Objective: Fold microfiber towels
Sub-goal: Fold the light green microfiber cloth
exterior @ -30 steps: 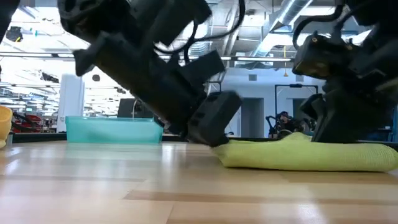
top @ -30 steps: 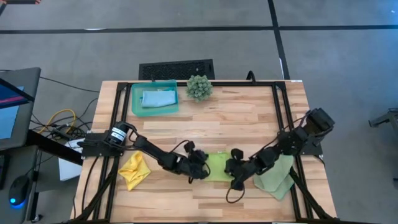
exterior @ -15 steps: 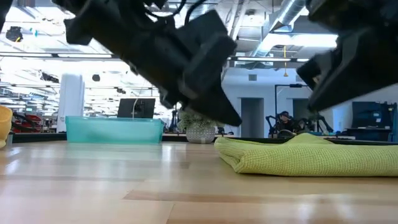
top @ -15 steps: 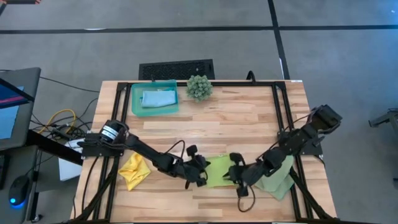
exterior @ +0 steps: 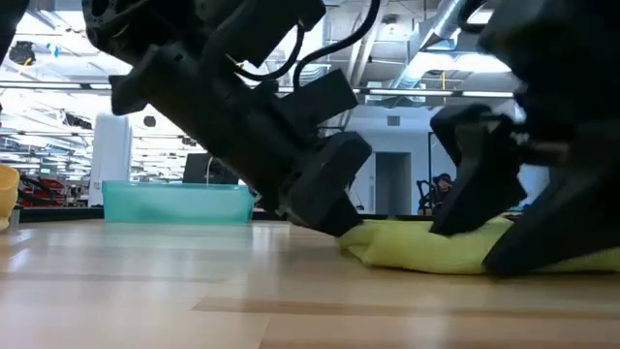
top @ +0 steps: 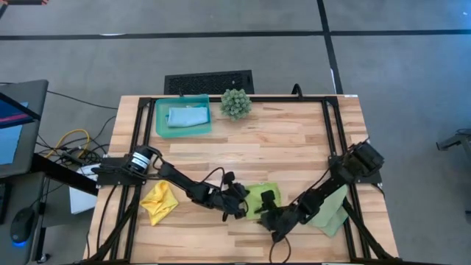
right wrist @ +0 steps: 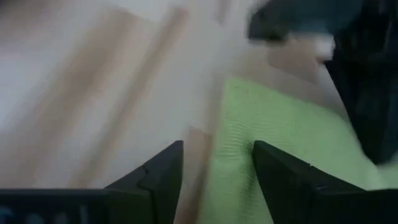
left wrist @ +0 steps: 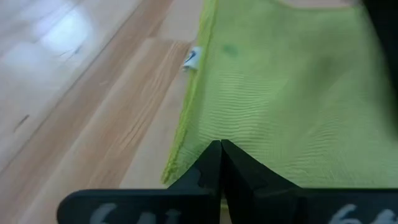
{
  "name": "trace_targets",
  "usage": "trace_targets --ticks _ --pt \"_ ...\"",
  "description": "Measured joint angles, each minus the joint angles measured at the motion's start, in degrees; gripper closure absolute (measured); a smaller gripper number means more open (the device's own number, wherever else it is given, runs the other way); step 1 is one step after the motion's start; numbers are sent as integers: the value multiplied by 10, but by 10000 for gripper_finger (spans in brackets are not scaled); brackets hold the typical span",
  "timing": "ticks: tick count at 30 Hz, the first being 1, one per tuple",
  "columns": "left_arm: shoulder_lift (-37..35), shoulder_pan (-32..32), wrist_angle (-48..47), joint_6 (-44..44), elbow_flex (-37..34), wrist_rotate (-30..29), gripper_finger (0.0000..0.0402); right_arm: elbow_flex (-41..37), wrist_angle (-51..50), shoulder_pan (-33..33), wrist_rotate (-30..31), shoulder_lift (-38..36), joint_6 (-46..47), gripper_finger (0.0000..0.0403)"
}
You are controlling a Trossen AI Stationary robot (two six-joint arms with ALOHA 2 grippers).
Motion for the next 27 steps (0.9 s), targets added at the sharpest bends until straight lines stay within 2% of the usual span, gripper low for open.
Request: trace_targets --ticks 4,13,15,21,27 --pt "7 2 17 7 1 8 401 23 -71 0 20 2 30 224" --pt "-23 -7 22 83 21 10 401 20 -92 0 -14 -14 50 382" --pt "-24 -8 23 102 24 19 401 20 -94 0 -32 -24 57 392" --pt "5 -10 11 97 23 58 401 25 -85 0 -83 -59 92 367" --pt "44 -22 88 107 25 64 401 25 -91 -8 -117 -109 102 390"
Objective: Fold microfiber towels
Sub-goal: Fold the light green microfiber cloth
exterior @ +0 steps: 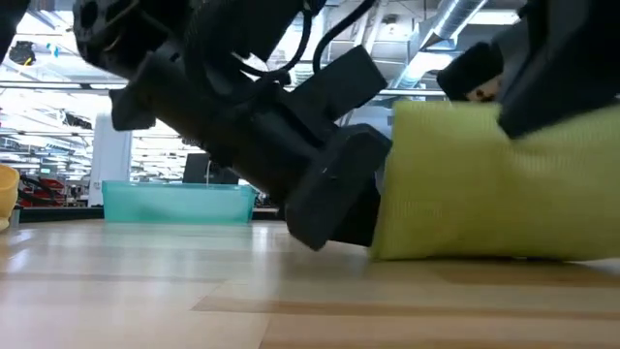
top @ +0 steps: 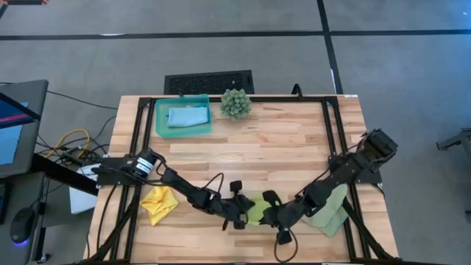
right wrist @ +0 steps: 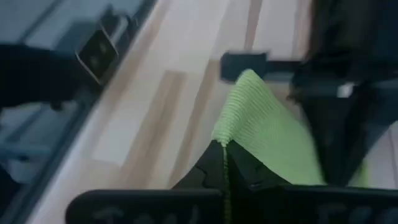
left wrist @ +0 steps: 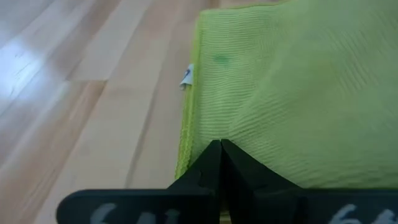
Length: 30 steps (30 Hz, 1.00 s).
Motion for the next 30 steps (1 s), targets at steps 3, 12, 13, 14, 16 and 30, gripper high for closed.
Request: trace_targets --ticks 3,12,13,14,16,30 --pt "-1 -12 13 34 -1 -5 401 0 -14 -22 -35 -17 16 393" --pt "-84 -55 -90 83 -2 -93 401 -7 -42 -91 -176 -21 26 379" --pt "-86 -59 -102 79 -2 -108 401 -10 -41 -97 -178 -21 26 381" --pt "-86 -62 -104 78 -2 -118 401 -12 -41 -104 -180 -21 26 384" --pt "-86 -68 -111 71 -2 -131 401 -14 -41 -119 -181 -21 26 388" --pt "-84 -78 -122 62 -2 -136 401 -21 -73 -194 -210 -21 0 386"
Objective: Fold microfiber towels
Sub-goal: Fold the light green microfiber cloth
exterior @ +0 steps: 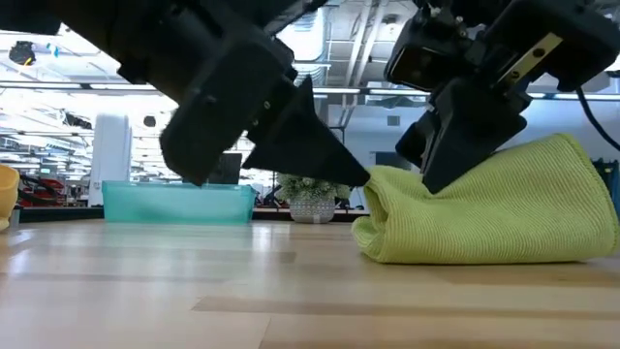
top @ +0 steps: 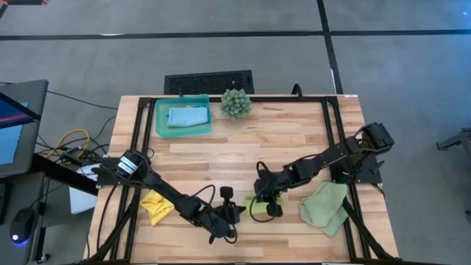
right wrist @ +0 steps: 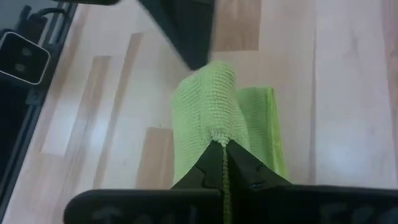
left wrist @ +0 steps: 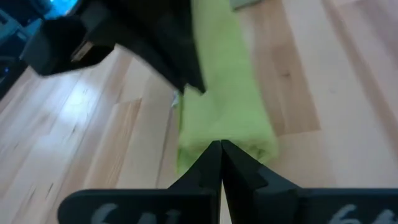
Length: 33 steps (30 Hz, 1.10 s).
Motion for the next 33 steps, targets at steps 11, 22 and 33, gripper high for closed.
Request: trace_targets --ticks 11,22,33 --pt "0 -4 60 34 0 4 401 0 0 -28 7 0 -10 375" --pt "33 40 29 -66 0 0 401 0 -13 -28 85 0 -15 326" --pt "33 39 58 -87 0 -10 401 0 -118 -26 250 -70 29 246"
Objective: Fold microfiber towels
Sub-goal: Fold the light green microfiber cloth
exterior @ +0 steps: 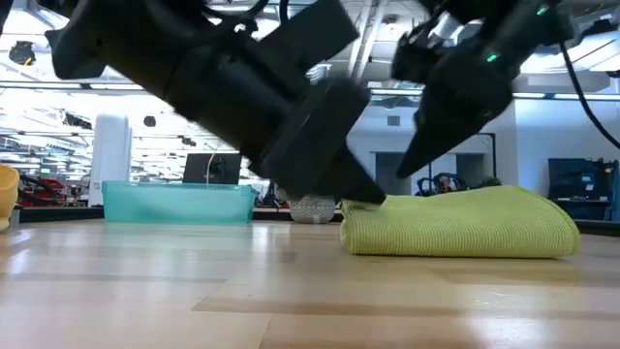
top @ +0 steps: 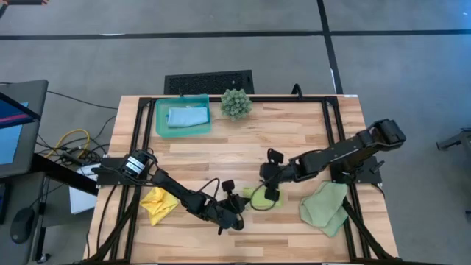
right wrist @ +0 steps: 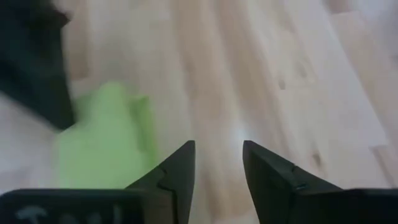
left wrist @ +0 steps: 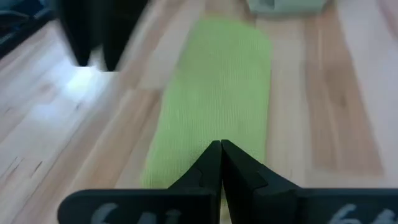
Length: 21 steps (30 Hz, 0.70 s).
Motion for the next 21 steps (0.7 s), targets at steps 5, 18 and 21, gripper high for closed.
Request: trace_targets --ticks 5,18,21 --pt "0 11 14 -18 7 -13 401 0 -34 37 -45 -27 -7 266" --pt "-2 68 -67 -93 8 47 401 -111 127 38 -60 36 76 342" --pt "-22 62 -77 -68 17 49 401 -109 121 46 -62 23 68 344"
